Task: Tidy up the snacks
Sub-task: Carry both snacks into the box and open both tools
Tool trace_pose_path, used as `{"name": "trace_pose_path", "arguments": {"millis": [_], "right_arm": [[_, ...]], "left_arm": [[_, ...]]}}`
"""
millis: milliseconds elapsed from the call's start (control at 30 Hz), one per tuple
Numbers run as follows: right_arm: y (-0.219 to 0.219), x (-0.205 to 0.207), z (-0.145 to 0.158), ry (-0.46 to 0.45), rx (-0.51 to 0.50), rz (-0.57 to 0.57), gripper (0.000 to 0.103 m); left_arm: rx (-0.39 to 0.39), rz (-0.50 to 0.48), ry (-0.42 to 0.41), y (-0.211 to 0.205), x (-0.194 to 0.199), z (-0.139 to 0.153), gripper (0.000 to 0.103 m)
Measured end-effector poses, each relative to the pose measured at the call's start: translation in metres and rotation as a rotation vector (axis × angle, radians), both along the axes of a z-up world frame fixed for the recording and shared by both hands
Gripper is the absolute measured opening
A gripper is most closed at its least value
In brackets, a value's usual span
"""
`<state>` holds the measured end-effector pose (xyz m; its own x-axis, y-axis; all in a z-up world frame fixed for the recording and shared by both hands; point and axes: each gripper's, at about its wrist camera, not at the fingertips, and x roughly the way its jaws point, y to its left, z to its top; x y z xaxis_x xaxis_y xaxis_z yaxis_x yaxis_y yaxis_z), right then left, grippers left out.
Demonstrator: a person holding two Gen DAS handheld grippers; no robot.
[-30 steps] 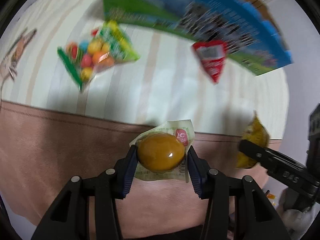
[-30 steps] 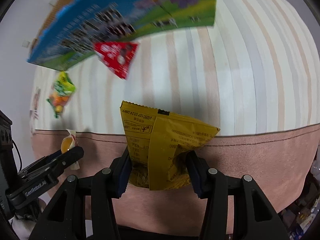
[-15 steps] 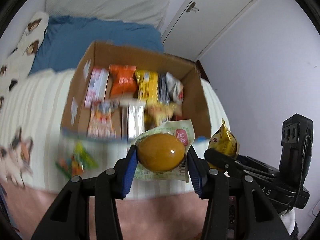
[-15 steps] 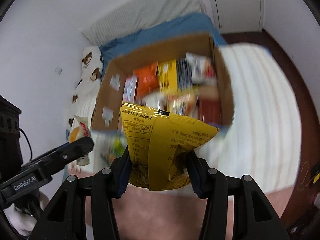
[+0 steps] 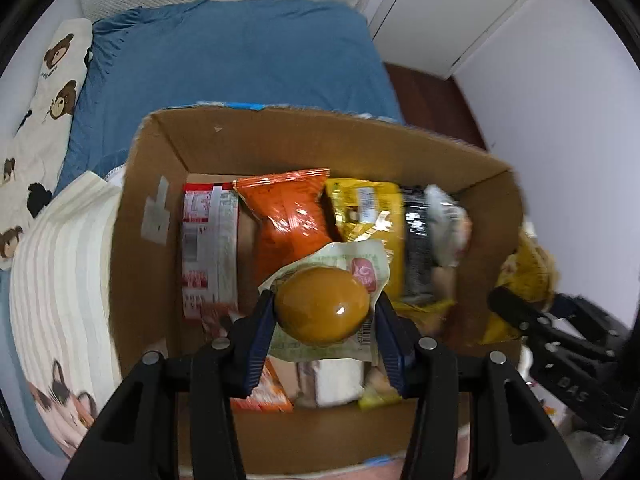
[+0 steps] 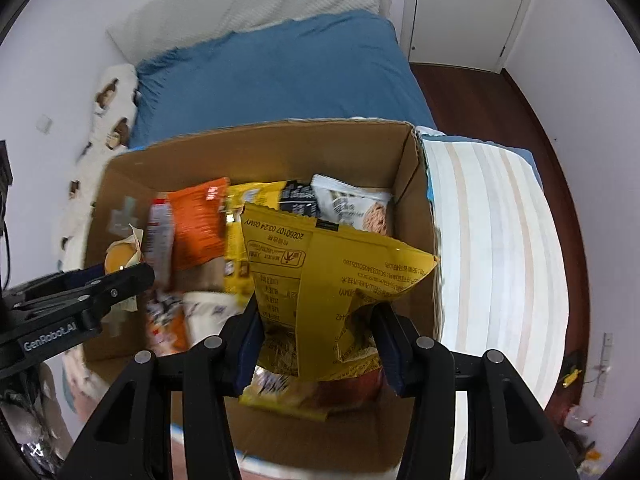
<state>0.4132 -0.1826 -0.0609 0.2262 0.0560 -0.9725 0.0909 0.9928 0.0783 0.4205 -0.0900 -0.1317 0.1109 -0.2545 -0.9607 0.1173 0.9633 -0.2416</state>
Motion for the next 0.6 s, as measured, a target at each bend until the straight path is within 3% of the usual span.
{"name": "trace_pose_path", "arguments": {"millis": [200, 300, 367, 433, 600], "right_arm": [[-0.009, 0.021, -0.042, 0.096, 0.021, -0.020, 0.054], [-0.013, 0.027, -0.060, 0.142, 0.009, -0.019, 0.069], [-0.012, 0.027, -0.064, 0.148, 0.010, -0.004, 0.088], [-0.008, 0.028, -0.065, 0.158, 0.027, 0.002, 0.094], [0.000, 0.026, -0.063, 0.150, 0.008, 0.006, 0.095]], "left_arm": [[0.021, -0.028, 0.077, -0.006, 0.020, -0.042, 0.048], [0.016, -0.036, 0.138, -0.007, 0.024, -0.055, 0.050], [0.013, -0.054, 0.152, -0.009, 0.024, -0.060, 0.063], [0.030, -0.057, 0.137, -0.009, 0.024, -0.061, 0.091], [0.033, -0.036, 0.116, -0.005, 0.022, -0.054, 0.092]]}}
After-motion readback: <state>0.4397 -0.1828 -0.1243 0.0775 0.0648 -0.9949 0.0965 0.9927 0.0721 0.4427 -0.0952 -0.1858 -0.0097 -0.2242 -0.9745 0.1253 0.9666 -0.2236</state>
